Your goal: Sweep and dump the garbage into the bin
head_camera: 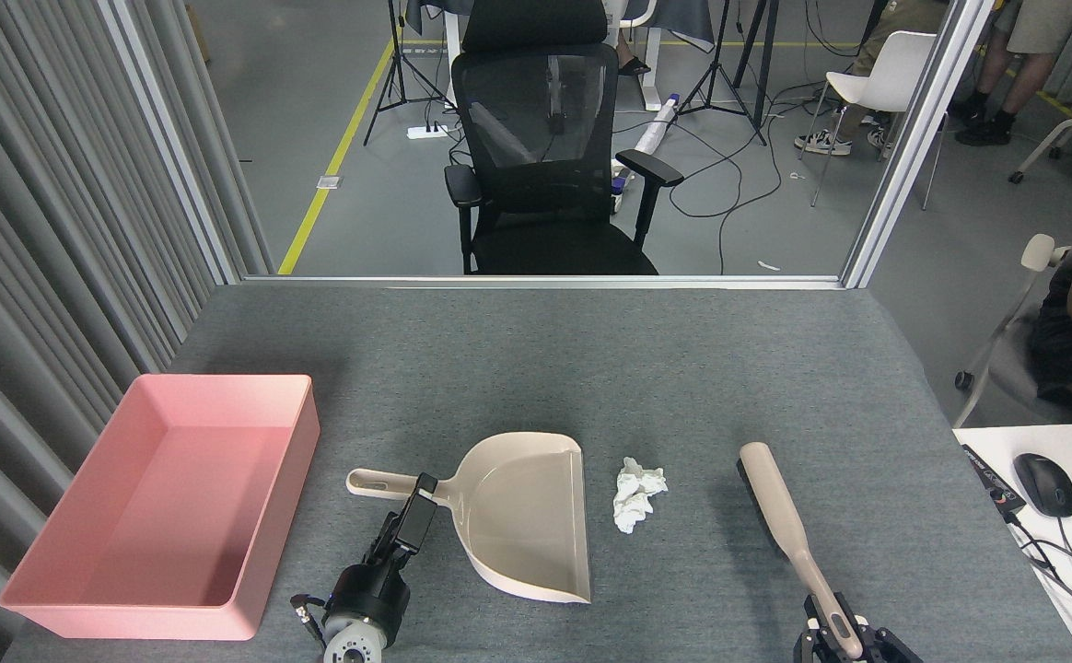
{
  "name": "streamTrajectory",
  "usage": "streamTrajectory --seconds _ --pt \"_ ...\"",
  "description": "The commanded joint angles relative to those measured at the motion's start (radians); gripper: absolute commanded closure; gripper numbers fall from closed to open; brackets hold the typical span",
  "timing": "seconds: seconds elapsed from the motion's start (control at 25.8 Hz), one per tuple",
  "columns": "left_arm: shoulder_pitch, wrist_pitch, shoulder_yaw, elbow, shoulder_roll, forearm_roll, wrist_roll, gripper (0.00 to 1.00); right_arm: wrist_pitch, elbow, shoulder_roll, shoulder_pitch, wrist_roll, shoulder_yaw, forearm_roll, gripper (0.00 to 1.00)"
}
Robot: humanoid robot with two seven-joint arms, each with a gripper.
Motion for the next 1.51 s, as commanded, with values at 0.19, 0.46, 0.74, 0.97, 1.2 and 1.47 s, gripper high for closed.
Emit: streamTrajectory --seconds 0.19,0.46,0.74,0.97,1.2,1.47 --pt "-0.054 -0.007 0.048 0.083 -0.002 0.011 -0.004 0.18 -0.001 -0.005 0.0 0.004 0.001 -0.001 0.0 0.91" --pt "-0.102 -0.025 0.1 0.178 -0.001 0.011 -0.012 0.21 0.0 -0.026 0.002 0.011 0.003 -0.001 0.0 0.9" --pt "-0.116 -0.027 0.114 0.174 0.004 0.009 -0.021 0.35 0.0 -0.034 0.023 0.013 0.003 0.001 0.0 0.9" --pt "-0.12 -0.028 0.123 0.174 0.001 0.005 -0.044 0.45 0.0 -0.034 0.029 0.013 0.001 0.001 0.0 0.9" --pt "-0.129 -0.027 0.125 0.18 0.001 0.005 -0.046 0.47 0.0 -0.034 0.029 0.013 0.001 0.001 0.0 0.9" --pt "-0.129 -0.028 0.143 0.172 0.002 0.005 -0.056 0.57 0.0 -0.034 0.029 0.013 -0.005 0.001 0.0 0.9"
